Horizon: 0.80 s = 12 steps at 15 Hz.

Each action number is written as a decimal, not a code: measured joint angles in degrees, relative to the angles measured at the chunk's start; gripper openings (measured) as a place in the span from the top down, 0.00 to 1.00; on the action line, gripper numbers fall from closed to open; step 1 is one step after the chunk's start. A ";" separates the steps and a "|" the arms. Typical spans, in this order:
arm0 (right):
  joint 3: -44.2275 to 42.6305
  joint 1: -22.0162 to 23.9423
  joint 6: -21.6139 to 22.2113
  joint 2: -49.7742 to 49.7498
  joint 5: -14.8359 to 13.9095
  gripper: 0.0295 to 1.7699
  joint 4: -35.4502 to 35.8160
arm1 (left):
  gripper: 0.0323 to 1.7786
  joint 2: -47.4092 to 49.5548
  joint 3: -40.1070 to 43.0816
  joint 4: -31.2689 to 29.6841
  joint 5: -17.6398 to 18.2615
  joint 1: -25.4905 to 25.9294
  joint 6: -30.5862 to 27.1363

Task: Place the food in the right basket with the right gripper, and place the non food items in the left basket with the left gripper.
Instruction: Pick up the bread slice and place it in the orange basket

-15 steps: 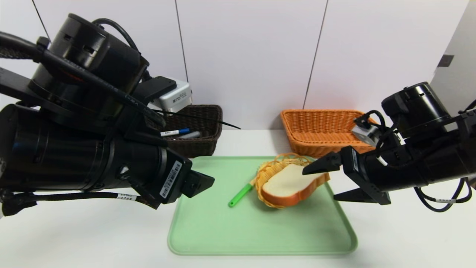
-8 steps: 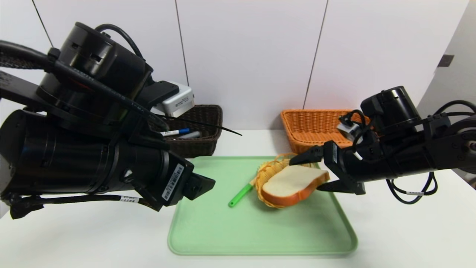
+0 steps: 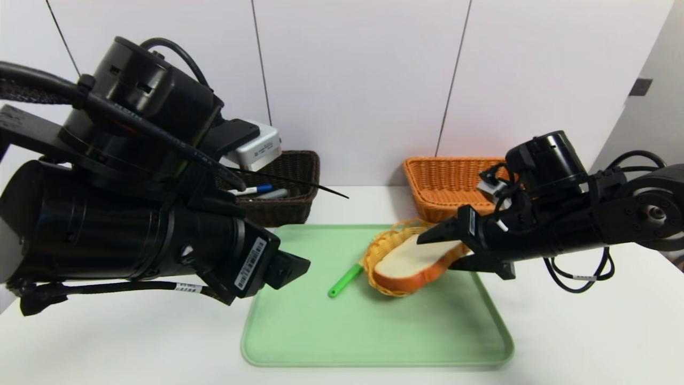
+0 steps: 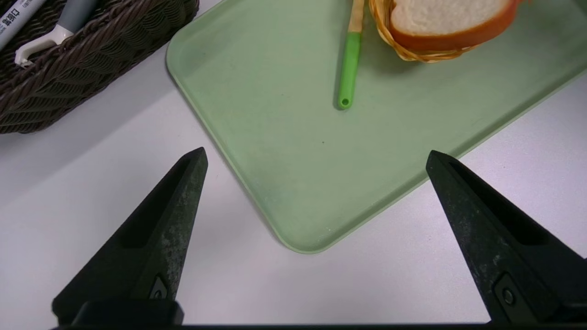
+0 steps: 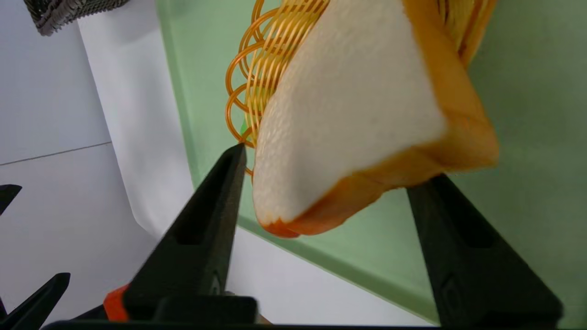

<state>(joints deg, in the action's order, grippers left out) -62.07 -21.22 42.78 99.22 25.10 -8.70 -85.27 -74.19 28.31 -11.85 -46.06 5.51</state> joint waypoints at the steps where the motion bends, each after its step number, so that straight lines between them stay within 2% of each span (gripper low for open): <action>1: 0.09 0.00 0.00 -0.24 0.04 0.46 0.05 | 0.05 -0.04 0.00 0.00 0.00 0.00 -0.02; 3: 0.17 0.00 -0.02 -1.04 0.12 0.57 0.06 | 0.05 -0.09 -0.01 -0.02 0.00 0.00 -0.04; 5: 0.17 0.00 -0.02 -1.51 0.12 0.98 0.02 | 0.05 -0.11 -0.06 0.00 0.00 0.00 -0.04; 12: 0.44 0.48 -0.02 -3.33 0.34 0.98 0.00 | 0.05 0.05 0.11 0.00 -0.09 0.02 0.00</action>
<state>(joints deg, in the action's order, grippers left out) -61.64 -20.75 42.75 95.89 25.44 -8.70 -85.22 -74.08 28.31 -11.93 -46.03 5.51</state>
